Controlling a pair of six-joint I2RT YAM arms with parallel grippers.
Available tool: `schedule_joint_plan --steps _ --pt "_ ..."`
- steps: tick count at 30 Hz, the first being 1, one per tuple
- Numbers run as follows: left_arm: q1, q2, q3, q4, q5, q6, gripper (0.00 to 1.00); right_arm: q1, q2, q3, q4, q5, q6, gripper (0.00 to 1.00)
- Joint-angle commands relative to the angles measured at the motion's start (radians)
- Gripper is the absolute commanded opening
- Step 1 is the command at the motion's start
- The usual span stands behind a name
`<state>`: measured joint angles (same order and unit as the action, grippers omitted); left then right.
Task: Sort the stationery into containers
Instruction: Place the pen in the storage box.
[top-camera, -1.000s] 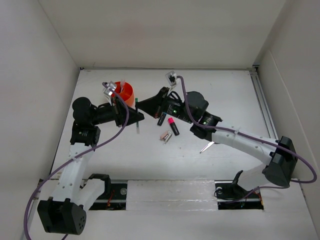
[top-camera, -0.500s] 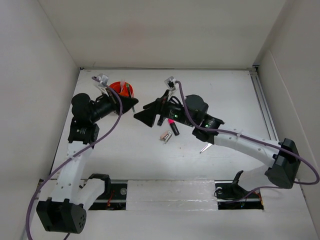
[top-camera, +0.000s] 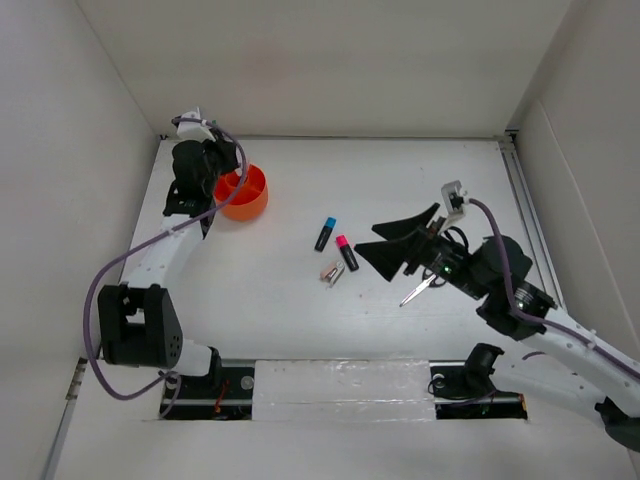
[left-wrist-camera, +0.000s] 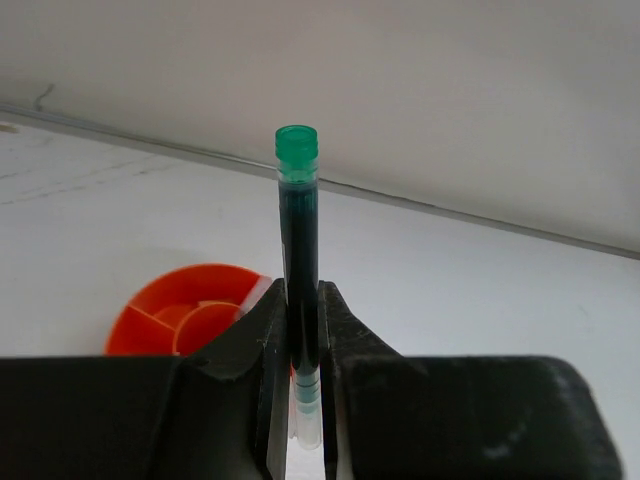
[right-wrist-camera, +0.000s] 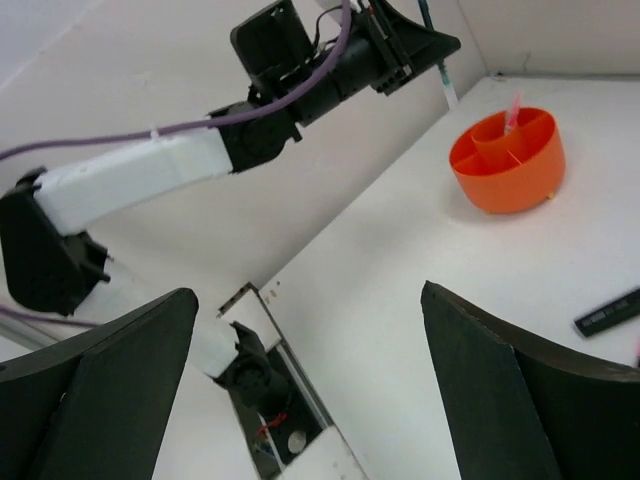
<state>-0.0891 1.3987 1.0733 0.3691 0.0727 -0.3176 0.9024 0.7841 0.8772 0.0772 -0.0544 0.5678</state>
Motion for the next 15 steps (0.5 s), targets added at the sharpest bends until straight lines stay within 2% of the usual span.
schedule_joint_plan --steps 1,7,15 --pt "0.005 0.048 0.036 0.166 -0.137 0.101 0.0 0.001 -0.13 -0.061 -0.131 0.053 -0.009 1.0" --pt "0.005 0.127 -0.019 0.297 -0.229 0.17 0.0 0.001 -0.262 -0.129 -0.229 0.064 0.009 1.0" --pt "0.005 0.227 0.016 0.321 -0.215 0.186 0.0 0.01 -0.306 -0.15 -0.278 0.073 0.009 1.0"
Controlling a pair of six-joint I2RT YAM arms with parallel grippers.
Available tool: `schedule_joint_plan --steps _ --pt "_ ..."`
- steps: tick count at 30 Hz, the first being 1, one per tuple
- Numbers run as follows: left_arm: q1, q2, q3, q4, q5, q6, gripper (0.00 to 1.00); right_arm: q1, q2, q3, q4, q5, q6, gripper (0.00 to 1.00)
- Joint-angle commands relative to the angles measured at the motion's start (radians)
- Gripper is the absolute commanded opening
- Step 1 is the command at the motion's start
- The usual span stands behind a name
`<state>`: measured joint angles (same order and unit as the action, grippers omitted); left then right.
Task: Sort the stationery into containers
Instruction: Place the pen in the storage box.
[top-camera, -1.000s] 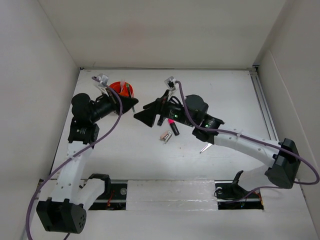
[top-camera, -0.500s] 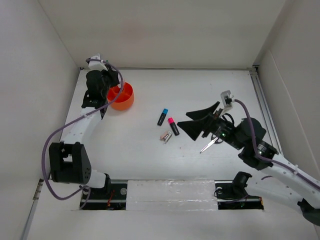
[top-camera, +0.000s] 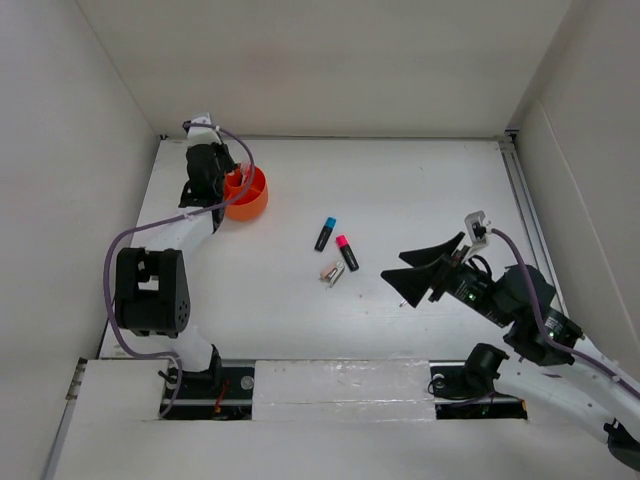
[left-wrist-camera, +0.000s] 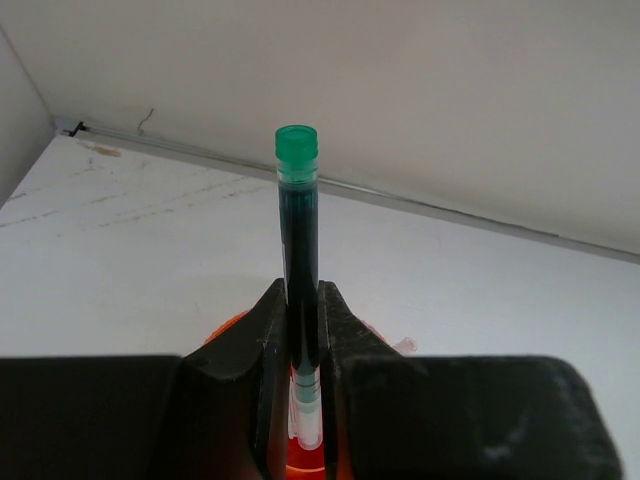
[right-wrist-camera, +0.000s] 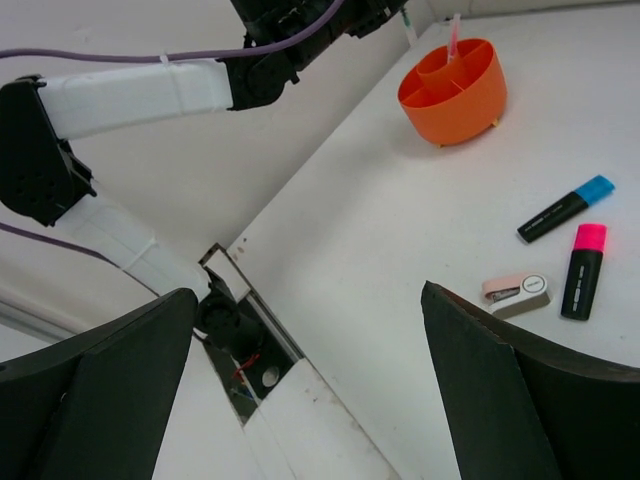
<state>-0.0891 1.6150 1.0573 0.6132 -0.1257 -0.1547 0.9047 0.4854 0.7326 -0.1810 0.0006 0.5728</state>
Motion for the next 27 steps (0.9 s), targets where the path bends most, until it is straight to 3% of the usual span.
schedule_joint_plan --steps 1,17,24,25,26,27 --pt "0.005 0.025 0.032 0.077 -0.017 0.023 0.0 0.008 -0.007 -0.006 -0.029 0.018 0.004 1.0" --pt "0.005 0.121 0.078 0.037 -0.017 -0.006 0.0 0.008 -0.068 0.005 -0.083 0.038 0.004 1.0" --pt "-0.032 0.131 0.078 0.017 -0.092 0.001 0.0 0.008 -0.088 0.014 -0.103 0.038 0.004 1.0" --pt "-0.032 0.131 0.078 0.017 -0.107 0.001 0.02 0.008 -0.088 0.024 -0.103 0.038 0.004 1.0" --pt "-0.032 0.131 0.078 0.007 -0.107 0.001 0.15 0.008 -0.088 0.024 -0.103 0.038 0.004 1.0" --pt "-0.032 0.131 0.087 -0.003 -0.126 -0.015 0.21 0.008 -0.088 0.024 -0.103 0.038 0.004 1.0"
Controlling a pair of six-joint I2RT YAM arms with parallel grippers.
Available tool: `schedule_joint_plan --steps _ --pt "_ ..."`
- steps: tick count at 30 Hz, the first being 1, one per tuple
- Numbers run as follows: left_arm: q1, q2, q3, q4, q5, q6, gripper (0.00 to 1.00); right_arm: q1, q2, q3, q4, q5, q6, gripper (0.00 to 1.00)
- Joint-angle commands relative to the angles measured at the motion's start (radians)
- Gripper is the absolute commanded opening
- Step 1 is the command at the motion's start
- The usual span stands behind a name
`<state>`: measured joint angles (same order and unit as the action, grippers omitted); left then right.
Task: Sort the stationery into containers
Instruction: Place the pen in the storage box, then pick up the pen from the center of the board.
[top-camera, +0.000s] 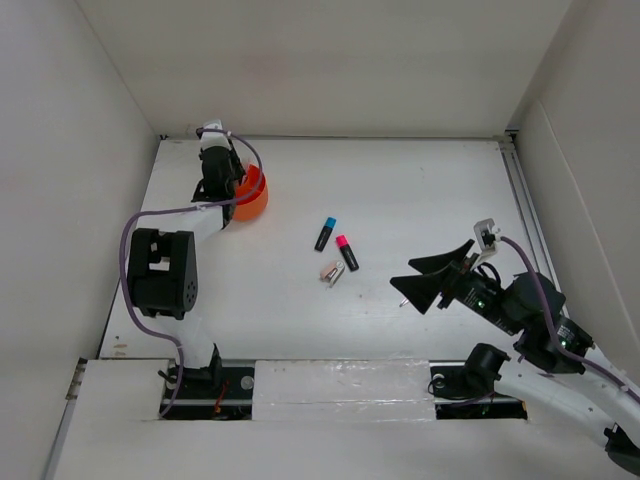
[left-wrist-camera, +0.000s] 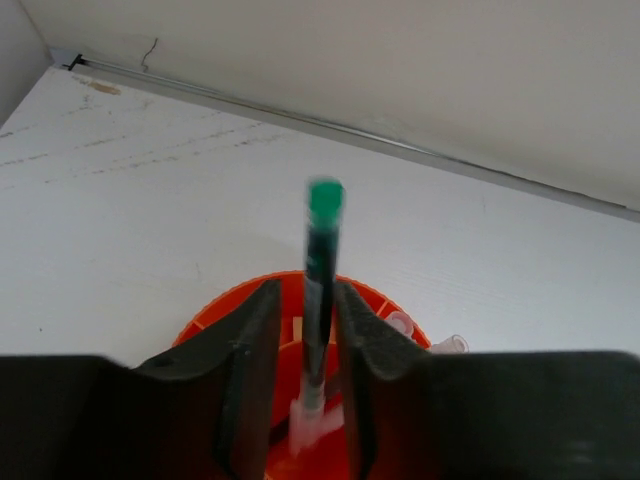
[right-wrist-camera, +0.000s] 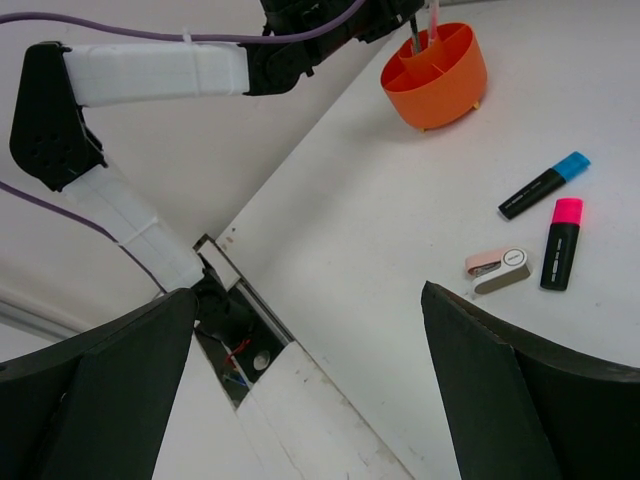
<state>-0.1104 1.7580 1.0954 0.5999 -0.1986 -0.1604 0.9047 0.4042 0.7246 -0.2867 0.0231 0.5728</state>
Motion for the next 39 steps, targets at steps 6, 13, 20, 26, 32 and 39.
schedule_joint_plan --steps 6,13,20,26,32,39 --pt "-0.011 -0.043 0.031 0.011 -0.079 -0.019 0.37 0.008 -0.016 0.041 0.003 0.015 0.004 1.0" --pt "-0.011 -0.166 0.017 0.011 -0.09 -0.086 0.65 0.008 0.014 0.032 0.003 0.043 0.004 1.0" --pt "-0.011 -0.363 0.027 -0.087 -0.191 -0.16 1.0 0.008 0.179 0.032 -0.02 0.161 0.041 1.0" --pt "-0.011 -0.495 0.236 -0.389 -0.133 -0.203 1.0 0.008 0.343 0.065 -0.071 0.28 0.055 1.0" --pt "-0.011 -0.682 0.287 -0.673 0.045 -0.244 1.0 -0.079 0.653 0.182 -0.117 0.307 0.013 1.0" --pt "-0.011 -0.885 0.065 -0.882 0.172 -0.251 1.0 -0.204 1.005 0.328 -0.112 0.213 -0.054 0.8"
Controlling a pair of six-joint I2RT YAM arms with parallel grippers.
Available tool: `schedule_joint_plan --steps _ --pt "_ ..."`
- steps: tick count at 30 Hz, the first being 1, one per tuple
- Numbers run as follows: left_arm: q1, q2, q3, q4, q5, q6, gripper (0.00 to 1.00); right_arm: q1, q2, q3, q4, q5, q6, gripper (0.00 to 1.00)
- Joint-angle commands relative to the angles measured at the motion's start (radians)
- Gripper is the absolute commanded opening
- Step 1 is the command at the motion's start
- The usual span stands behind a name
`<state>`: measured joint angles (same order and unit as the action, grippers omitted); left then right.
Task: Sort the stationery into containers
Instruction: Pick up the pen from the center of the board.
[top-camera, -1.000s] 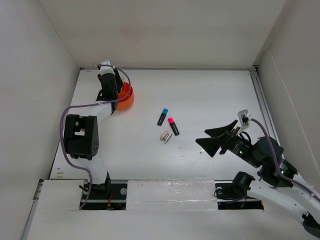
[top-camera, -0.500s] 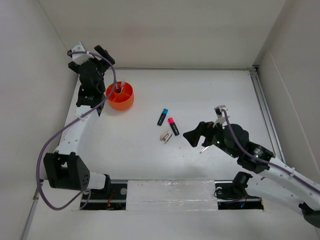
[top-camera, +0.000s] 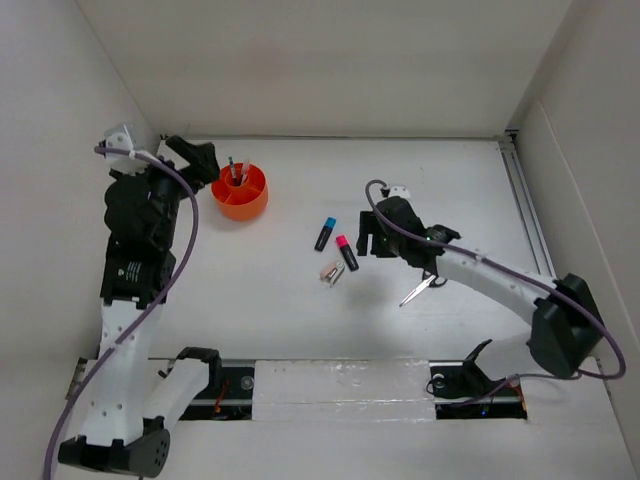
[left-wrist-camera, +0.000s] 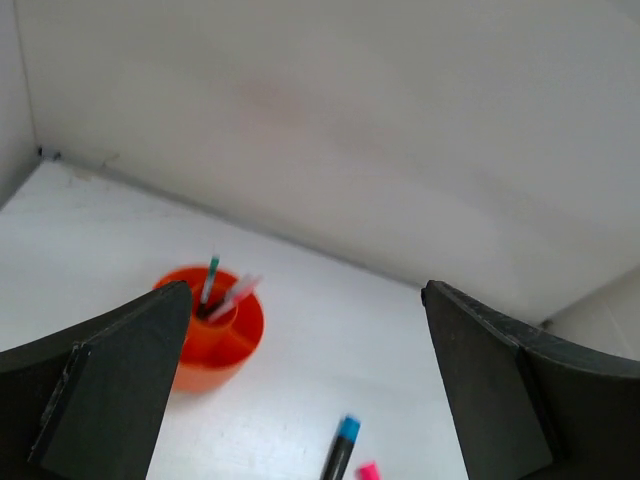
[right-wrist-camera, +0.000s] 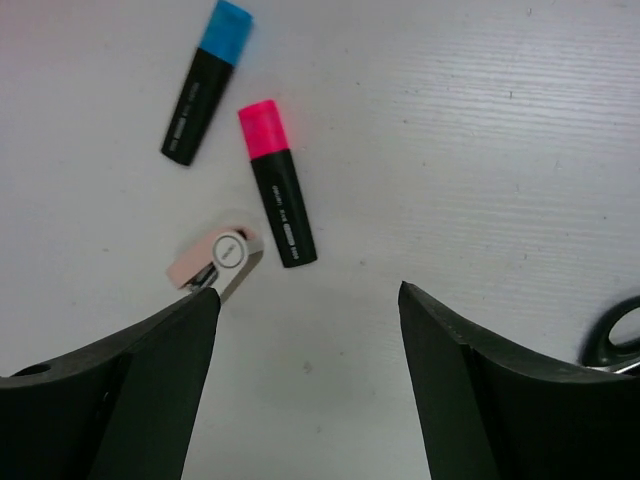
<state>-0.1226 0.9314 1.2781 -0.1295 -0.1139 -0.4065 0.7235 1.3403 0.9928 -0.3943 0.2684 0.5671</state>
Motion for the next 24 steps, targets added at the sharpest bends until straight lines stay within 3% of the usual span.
schedule_joint_plan --steps 1,4,6,8,15,24 --pt "0.001 -0.086 -0.153 -0.153 0.088 0.006 1.0 -0.022 0.089 0.06 0.021 -0.052 -0.049 0.78" --pt "0.001 -0.201 -0.291 -0.132 0.077 0.029 1.0 -0.053 0.176 0.101 0.046 -0.095 -0.079 0.68" --pt "0.001 -0.282 -0.376 -0.092 -0.006 0.017 1.0 -0.053 0.21 0.125 0.046 -0.109 -0.079 0.67" --pt "0.001 -0.295 -0.365 -0.14 -0.071 -0.004 1.0 -0.053 0.255 0.125 0.07 -0.12 -0.088 0.67" --pt "0.001 -0.284 -0.378 -0.128 -0.018 -0.005 1.0 -0.044 0.451 0.225 0.084 -0.149 -0.101 0.64" --pt "0.001 -0.284 -0.378 -0.128 0.0 -0.005 1.0 -0.035 0.537 0.253 0.081 -0.118 -0.092 0.59"
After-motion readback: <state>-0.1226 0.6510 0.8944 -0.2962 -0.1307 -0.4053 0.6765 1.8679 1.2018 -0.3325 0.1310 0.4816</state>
